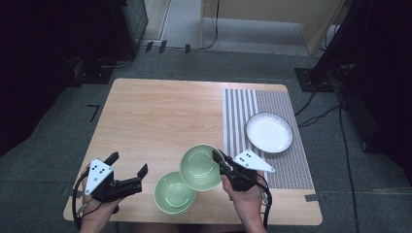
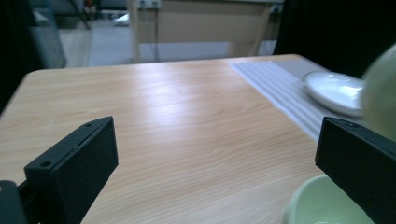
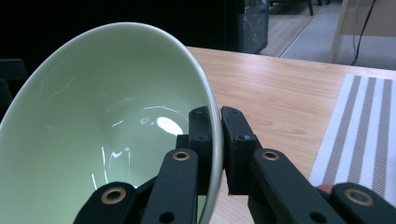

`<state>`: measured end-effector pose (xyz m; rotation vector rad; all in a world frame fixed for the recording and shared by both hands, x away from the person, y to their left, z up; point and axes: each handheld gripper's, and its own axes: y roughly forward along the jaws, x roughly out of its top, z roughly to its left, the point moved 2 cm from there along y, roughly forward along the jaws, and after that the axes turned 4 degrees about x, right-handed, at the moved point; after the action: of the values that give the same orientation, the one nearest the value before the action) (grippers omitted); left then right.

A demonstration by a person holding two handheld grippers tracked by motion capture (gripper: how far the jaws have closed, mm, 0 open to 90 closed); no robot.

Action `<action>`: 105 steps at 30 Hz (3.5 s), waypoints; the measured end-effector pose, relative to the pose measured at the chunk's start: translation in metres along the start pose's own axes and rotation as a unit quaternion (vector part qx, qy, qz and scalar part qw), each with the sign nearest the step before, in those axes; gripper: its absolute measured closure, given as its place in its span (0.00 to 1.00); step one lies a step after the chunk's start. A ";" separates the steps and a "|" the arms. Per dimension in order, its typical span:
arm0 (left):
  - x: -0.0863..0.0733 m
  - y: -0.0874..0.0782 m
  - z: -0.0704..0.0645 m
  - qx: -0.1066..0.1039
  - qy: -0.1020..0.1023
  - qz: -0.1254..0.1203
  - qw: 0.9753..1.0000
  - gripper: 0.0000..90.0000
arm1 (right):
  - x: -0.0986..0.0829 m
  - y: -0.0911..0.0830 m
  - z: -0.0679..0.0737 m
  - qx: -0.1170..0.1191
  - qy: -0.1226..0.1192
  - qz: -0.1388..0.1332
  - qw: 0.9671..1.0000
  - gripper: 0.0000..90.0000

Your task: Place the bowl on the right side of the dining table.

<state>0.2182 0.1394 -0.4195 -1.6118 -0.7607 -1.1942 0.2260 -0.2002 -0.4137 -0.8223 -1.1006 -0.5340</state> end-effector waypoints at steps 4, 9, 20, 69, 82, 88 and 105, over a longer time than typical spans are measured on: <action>-0.007 0.005 0.016 0.027 -0.001 0.021 0.999 0.00 | 0.001 -0.002 -0.004 -0.006 0.001 -0.002 1.000 0.94; -0.020 0.013 0.031 0.042 0.014 0.045 0.998 0.00 | 0.003 -0.005 -0.009 -0.011 0.002 -0.007 1.000 0.94; -0.061 0.036 0.060 0.100 0.054 0.138 0.984 0.00 | 0.007 -0.014 -0.022 -0.030 0.012 -0.017 0.999 0.94; -0.096 0.051 0.107 0.121 -0.007 0.222 0.968 0.00 | 0.010 -0.058 -0.104 -0.139 0.057 -0.040 0.988 0.94; -0.096 0.051 0.107 0.123 -0.008 0.222 0.967 0.00 | 0.006 -0.058 -0.137 -0.176 0.063 -0.034 0.982 0.94; -0.096 0.051 0.107 0.123 -0.008 0.222 0.967 0.00 | 0.002 -0.055 -0.151 -0.186 0.070 -0.032 0.979 0.94; -0.096 0.051 0.107 0.123 -0.008 0.222 0.967 0.00 | -0.008 -0.047 -0.189 -0.219 0.098 -0.012 0.971 0.94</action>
<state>0.2686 0.2269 -0.5333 -1.4839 -0.4976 -0.7351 0.2942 -0.3797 -0.4469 -1.1120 -0.8196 -0.8780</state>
